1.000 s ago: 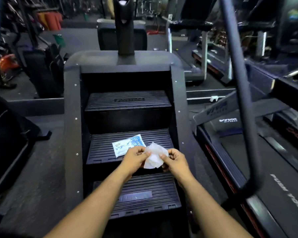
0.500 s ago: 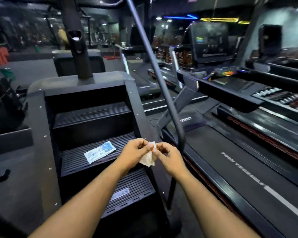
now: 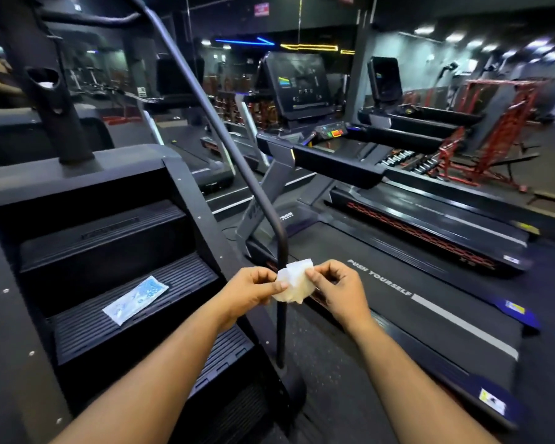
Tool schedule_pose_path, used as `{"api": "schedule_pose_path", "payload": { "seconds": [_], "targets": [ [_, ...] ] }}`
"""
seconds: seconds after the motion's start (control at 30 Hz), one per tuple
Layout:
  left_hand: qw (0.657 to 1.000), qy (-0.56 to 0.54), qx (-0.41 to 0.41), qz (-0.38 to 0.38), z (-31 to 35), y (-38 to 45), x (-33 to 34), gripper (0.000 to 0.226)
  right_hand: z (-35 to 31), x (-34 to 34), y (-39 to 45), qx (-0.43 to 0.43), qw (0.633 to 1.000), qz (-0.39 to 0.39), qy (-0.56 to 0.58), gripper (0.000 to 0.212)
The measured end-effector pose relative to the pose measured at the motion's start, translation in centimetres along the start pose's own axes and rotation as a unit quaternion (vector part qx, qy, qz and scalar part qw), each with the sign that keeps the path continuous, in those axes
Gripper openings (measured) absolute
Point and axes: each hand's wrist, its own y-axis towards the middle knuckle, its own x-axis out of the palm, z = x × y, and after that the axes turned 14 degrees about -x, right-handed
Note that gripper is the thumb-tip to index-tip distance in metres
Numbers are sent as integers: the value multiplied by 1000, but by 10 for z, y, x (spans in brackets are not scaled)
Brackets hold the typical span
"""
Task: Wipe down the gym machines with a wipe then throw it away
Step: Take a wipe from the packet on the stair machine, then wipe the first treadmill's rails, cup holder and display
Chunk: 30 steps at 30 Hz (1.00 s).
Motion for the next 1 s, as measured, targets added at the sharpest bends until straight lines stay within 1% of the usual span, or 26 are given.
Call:
{"api": "schedule_pose_path", "payload": {
  "seconds": [0.07, 0.13, 0.2, 0.23, 0.27, 0.3, 0.37, 0.43, 0.47, 0.53, 0.6, 0.63, 0.7, 0.77, 0.83, 0.87, 0.93, 0.97, 1.0],
  "targets": [
    [1000, -2, 3, 6, 8, 5, 15, 12, -5, -21, -6, -9, 999, 37, -18, 17],
    [999, -42, -1, 16, 20, 10, 33, 10, -3, -46, -10, -9, 997, 80, -17, 17],
    [995, -95, -4, 30, 32, 18, 55, 12, 0, -74, -14, -1, 994, 110, 14, 12],
    [992, -123, -7, 35, 39, 24, 69, 14, 2, -90, -18, 2, 993, 112, 36, 8],
    [987, -155, -11, 39, 43, 30, 81, 14, 4, -104, -22, 1, 994, 99, 48, 6],
    [982, -181, -14, 43, 49, 36, 93, 13, 6, -118, -26, -5, 996, 70, 46, 11],
    [978, -202, -18, 48, 61, 50, 122, 13, 13, -151, -35, -5, 1000, -29, 2, 17],
    [981, -191, -9, 46, 75, 61, 153, 16, 24, -185, -39, 10, 990, -118, -76, 17],
    [983, -180, -2, 44, 80, 65, 166, 16, 30, -199, -38, 20, 986, -128, -103, 17],
    [989, -139, 14, 39, 92, 74, 198, 16, 37, -232, -30, 35, 989, -81, -115, 14],
    [995, -83, 47, 27, 100, 82, 225, 17, 36, -257, -15, 37, 995, -32, -92, 10],
    [996, -62, 65, 19, 103, 84, 234, 16, 33, -263, -6, 45, 996, -27, -73, 17],
    [995, -40, 94, 8, 110, 89, 254, 14, 30, -275, 10, 86, 994, -62, -37, 34],
    [992, -25, 119, 9, 122, 93, 273, 13, 29, -285, 22, 126, 986, -113, 6, 44],
    [990, -17, 142, 16, 130, 98, 281, 11, 28, -289, 30, 131, 981, -136, 44, 41],
    [989, -19, 148, 23, 133, 102, 285, 11, 27, -292, 33, 127, 981, -135, 64, 38],
    [988, -32, 149, 39, 137, 111, 290, 17, 29, -298, 41, 130, 980, -99, 113, 31],
    [989, -44, 135, 42, 137, 114, 292, 24, 29, -300, 44, 136, 979, -75, 134, 28],
    [993, -57, 103, 31, 135, 120, 297, 35, 32, -303, 49, 142, 978, -52, 147, 26]
  ]
}}
